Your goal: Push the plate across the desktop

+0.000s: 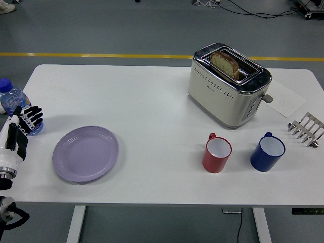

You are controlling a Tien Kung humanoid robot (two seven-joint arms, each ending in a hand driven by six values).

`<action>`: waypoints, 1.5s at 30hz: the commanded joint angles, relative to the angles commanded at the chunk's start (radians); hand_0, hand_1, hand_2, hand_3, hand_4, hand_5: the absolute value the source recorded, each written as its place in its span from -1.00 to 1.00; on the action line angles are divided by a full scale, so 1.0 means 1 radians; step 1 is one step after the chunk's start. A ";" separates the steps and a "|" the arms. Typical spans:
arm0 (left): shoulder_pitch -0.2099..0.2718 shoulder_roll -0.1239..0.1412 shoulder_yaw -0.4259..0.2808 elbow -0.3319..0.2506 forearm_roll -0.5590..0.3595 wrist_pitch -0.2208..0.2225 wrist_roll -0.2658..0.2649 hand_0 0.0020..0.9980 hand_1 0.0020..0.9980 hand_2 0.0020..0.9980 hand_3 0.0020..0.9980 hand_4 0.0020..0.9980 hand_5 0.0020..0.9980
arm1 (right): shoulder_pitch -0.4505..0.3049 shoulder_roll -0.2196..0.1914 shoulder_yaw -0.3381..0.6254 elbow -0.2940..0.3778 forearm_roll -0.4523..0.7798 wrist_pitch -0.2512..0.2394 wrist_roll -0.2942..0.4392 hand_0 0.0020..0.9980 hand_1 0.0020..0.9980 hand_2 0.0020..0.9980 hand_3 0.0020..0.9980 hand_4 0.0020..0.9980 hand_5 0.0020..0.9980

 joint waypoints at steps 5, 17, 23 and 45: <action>-0.035 -0.023 0.002 0.068 0.001 0.017 -0.048 0.54 0.55 0.53 0.33 0.16 1.00 | 0.003 0.001 0.011 0.001 -0.020 -0.001 -0.005 0.26 0.19 0.31 0.14 -0.30 -0.61; -0.050 -0.041 0.025 0.156 -0.019 0.018 -0.088 0.54 0.53 0.49 0.30 0.13 1.00 | 0.007 0.003 0.022 0.001 -0.033 -0.004 -0.009 0.26 0.19 0.31 0.14 -0.30 -0.61; -0.056 -0.047 0.047 0.183 -0.043 0.015 -0.098 0.52 0.52 0.46 0.27 0.11 1.00 | 0.007 0.004 0.027 0.001 -0.042 -0.005 -0.011 0.26 0.19 0.31 0.14 -0.31 -0.60; -0.088 -0.107 0.158 0.276 -0.166 0.049 -0.169 0.50 0.51 0.44 0.24 0.01 1.00 | 0.010 0.009 0.053 0.003 -0.076 -0.011 -0.020 0.26 0.19 0.31 0.15 -0.32 -0.59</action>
